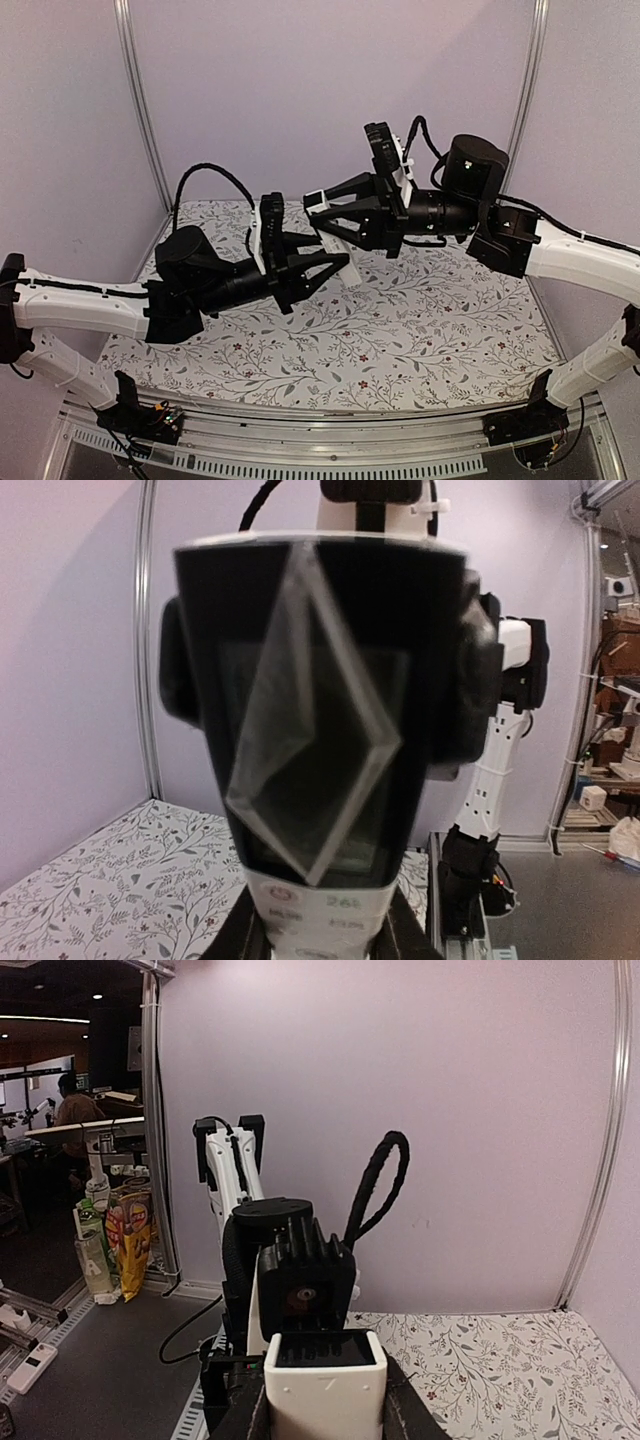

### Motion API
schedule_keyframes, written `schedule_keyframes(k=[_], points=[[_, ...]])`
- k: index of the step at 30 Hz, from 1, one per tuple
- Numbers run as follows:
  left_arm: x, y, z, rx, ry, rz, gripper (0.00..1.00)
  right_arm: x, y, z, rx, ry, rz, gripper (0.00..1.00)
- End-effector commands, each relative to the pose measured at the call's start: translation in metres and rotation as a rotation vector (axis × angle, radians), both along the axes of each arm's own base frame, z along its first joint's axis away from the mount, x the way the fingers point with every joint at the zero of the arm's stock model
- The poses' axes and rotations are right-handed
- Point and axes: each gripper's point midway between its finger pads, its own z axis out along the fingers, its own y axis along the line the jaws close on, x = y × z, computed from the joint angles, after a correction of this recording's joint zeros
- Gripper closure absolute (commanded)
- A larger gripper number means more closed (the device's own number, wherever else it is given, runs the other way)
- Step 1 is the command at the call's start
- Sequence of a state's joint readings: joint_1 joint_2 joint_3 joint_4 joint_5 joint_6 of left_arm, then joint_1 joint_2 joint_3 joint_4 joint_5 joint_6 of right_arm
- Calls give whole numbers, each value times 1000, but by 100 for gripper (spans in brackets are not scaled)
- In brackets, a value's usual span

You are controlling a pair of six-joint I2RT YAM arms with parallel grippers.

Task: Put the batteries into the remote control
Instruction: Pass from the right arm to the left, then place the remote control at the center of the board.

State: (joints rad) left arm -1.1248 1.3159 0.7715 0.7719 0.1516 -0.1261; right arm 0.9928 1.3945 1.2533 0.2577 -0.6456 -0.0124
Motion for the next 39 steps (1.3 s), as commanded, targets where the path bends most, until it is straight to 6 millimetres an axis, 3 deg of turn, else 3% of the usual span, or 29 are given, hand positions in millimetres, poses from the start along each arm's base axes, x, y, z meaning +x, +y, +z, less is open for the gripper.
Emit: schedule_keyframes(k=[1, 3, 4, 6, 7, 8, 11, 14, 18, 21, 25, 30, 39], points=[[3, -1, 8, -27, 43, 3, 98, -7, -9, 18, 60, -31, 1, 94], [8, 0, 7, -18, 66, 25, 100, -4, -9, 15, 54, -24, -17, 83], [12, 1, 3, -2, 91, 46, 100, 1, -9, 13, 49, -16, -47, 72], [23, 7, -4, 27, 137, 114, 100, 18, -12, 7, 39, 5, -149, 37], [30, 11, -9, 44, 167, 160, 100, 30, -14, 2, 24, 21, -225, 14], [39, 18, -17, 68, 206, 224, 100, 41, -20, 1, 20, 31, -300, 3], [70, 44, -51, 156, 369, 410, 100, 81, -41, -11, -33, 62, -573, 1], [103, 82, -94, 228, 567, 598, 100, 123, -68, -33, -139, 117, -858, 1], [125, 127, -150, 396, 731, 786, 100, 142, -75, -75, -315, 137, -982, 1], [131, 147, -173, 513, 812, 819, 96, 146, -76, -93, -356, 181, -1006, 1], [132, 170, -208, 652, 918, 840, 93, 146, -76, -103, -378, 184, -1008, 1], [129, 186, -253, 747, 1034, 799, 95, 142, -71, -110, -397, 187, -967, 1], [130, 210, -305, 891, 1124, 834, 95, 137, -71, -113, -401, 195, -944, 1]])
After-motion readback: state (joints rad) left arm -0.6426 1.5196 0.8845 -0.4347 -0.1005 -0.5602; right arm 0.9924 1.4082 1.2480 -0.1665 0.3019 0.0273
